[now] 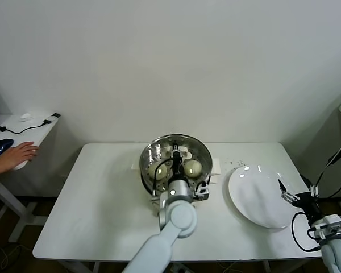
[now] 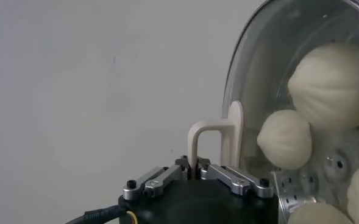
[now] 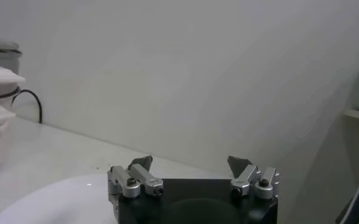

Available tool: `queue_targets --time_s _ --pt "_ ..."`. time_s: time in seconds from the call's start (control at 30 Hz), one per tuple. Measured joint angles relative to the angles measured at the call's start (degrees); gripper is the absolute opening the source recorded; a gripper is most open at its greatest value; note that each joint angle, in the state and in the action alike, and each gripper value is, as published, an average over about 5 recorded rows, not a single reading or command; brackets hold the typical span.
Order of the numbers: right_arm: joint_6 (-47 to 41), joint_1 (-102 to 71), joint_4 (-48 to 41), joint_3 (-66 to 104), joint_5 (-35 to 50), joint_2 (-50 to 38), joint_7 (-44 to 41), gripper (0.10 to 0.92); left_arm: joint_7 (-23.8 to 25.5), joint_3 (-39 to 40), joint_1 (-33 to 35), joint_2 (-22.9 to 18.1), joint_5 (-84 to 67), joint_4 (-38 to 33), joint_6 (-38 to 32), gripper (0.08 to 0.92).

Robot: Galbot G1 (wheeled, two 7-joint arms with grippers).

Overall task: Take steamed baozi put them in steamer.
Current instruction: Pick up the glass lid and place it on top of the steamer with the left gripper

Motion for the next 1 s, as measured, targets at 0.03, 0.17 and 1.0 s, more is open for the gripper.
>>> queue_targets --time_s 0.03,0.17,1.0 --pt "0.0 0.0 0.0 0.0 0.0 0.0 0.0 0.823 0.0 0.0 -0.1 0.0 -0.1 0.2 0.0 0.149" --pt "0.0 0.0 -0.1 0.0 0.0 0.0 -0.1 0.823 -0.2 0.0 -0.3 -0.2 -0.4 0.9 0.0 0.149" --pt "0.2 0.6 -0.6 0.3 -0.5 0.3 -0.5 0.823 1.2 -0.2 0.9 0.3 -0.4 -0.1 -0.1 0.327"
